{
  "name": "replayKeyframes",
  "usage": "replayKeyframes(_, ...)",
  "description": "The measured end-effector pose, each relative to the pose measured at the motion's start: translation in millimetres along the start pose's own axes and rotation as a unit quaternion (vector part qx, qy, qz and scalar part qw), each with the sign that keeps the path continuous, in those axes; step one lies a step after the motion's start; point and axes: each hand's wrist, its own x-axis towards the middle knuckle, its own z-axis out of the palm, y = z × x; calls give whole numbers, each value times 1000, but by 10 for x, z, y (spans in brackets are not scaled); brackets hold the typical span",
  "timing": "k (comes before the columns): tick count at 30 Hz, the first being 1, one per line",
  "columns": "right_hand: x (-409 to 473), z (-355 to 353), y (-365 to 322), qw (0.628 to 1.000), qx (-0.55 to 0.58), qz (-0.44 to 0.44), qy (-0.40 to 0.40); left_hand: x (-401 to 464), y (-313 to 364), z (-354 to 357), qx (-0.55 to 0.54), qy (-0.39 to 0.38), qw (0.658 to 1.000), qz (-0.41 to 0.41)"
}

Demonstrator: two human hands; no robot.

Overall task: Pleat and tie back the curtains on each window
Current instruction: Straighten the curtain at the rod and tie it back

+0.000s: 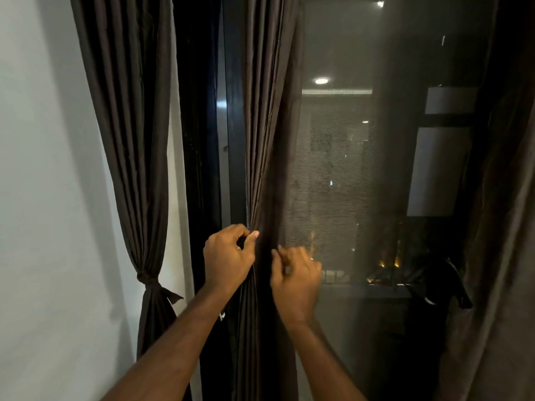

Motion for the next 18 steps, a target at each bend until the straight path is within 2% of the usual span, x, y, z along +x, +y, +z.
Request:
replayKeyframes(3,-81,76,-112,998,3,-47,-51,-9,17,34,-3,6,1000,1)
replayKeyframes(7,-109,147,-146,996,35,-51,-67,-27,33,38,-70,2,997,-13)
replayKeyframes(11,-119,198,-155,994,69,-39,-72,-28,26,27,-141,-18,988,-67)
replayKeyframes(18,-70,219,-193,985,-30,-154,-75,5,66,-52,-163,-49,984,-54)
